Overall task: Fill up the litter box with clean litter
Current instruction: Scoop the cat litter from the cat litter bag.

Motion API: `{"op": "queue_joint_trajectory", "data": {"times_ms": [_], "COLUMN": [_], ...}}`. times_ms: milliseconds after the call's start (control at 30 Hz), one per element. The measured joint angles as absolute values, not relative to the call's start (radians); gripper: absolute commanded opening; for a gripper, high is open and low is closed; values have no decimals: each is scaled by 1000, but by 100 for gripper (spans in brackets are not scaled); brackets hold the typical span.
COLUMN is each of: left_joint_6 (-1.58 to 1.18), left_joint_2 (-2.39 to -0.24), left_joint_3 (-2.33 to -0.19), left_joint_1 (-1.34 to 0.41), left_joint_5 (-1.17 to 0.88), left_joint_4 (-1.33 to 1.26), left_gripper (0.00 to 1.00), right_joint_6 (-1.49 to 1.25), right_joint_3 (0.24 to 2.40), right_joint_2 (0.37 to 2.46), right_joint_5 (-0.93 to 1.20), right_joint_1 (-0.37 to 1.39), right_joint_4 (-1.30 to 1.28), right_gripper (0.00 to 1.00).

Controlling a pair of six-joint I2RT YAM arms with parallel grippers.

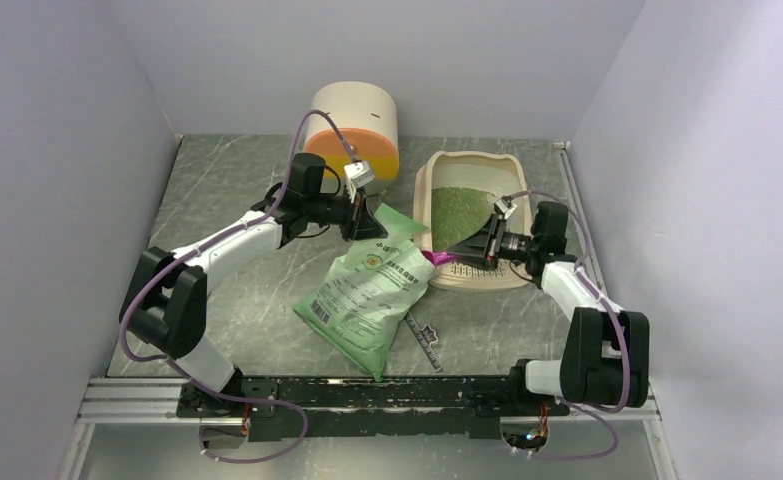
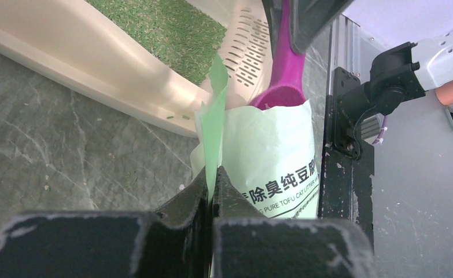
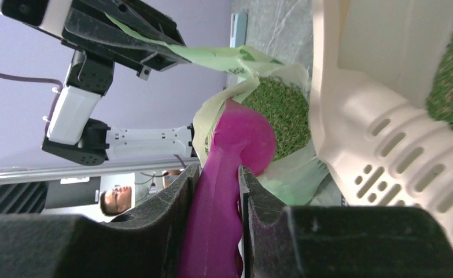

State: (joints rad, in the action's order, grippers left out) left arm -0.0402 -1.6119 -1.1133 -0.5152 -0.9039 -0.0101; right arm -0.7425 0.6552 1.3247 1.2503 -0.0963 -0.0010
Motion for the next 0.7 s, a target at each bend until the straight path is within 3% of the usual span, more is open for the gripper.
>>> {"op": "queue_joint_trajectory", "data": {"times_ms": [267,567,700], "left_joint_6": [-39,-33,-31], "left_joint_2": [-1600,-1582,-1580], "left_joint_3": [-1110,-1100,-1100], "left_joint_1": [-519,-521,-521], "left_joint_5": [-908,-908,-911], "left_joint_4": [-9,-7,-6], "left_gripper": [5,5,5], "right_joint_6": [-850,-1162,-1163], "right_joint_3": [578,454,449], "right_joint_2": [1312,1359,1345], "right_joint_5": [1255,1242,1246], "right_joint_1": [-57,13,-25], "right_joint_4": [110,475,452], "right_gripper": [0,0,0]}}
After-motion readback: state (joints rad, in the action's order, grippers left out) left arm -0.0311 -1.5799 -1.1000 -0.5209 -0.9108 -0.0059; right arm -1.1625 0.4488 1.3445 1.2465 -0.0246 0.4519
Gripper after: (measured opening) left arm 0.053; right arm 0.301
